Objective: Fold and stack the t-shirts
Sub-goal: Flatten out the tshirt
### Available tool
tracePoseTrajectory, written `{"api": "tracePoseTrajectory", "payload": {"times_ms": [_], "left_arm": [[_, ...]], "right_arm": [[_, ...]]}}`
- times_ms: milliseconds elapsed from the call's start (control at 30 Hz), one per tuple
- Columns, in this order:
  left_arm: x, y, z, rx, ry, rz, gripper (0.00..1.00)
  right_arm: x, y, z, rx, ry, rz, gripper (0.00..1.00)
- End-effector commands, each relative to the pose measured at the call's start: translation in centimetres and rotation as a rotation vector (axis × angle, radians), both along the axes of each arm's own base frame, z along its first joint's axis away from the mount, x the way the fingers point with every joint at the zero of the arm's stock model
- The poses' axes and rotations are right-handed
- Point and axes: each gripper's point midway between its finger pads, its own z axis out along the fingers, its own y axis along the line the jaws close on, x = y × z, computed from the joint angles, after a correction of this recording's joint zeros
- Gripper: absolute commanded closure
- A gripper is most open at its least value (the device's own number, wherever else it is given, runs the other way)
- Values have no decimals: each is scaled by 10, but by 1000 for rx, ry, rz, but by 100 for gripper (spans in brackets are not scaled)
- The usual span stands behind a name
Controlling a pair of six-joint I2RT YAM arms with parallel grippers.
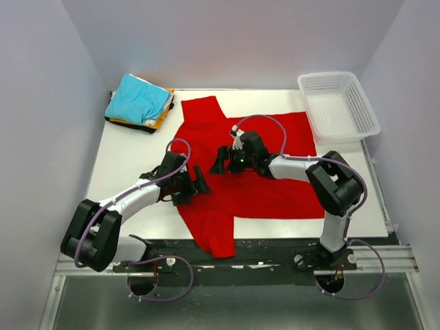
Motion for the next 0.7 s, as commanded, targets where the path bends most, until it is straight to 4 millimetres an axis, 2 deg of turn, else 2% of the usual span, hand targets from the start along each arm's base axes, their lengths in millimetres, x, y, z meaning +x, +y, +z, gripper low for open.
{"api": "tracePoseTrajectory", "payload": {"times_ms": [0,67,200,333,500,600,667], "left_arm": [[19,-7,-10,21,15,43,1],[21,3,-26,116,89,65,1],[30,20,-35,247,153,96,1],[46,36,-32,296,164,137,1],[71,42,-21,301,174,145,2],[98,42,-8,338,132,125,2],[114,38,-5,343,132,111,1]], "right_arm": [[27,-8,-17,-83,-29,-117,0],[35,-15,-28,-130,-32,-161,0],[55,-29,-42,-229,-55,-255,0],[75,-36,-50,-272,-44,-307,0],[109,-55,-54,-273,-34,-393,0],[127,-62,-56,-279,-49,-402,0],[134,-58,-59,-260,-42,-373,0]]}}
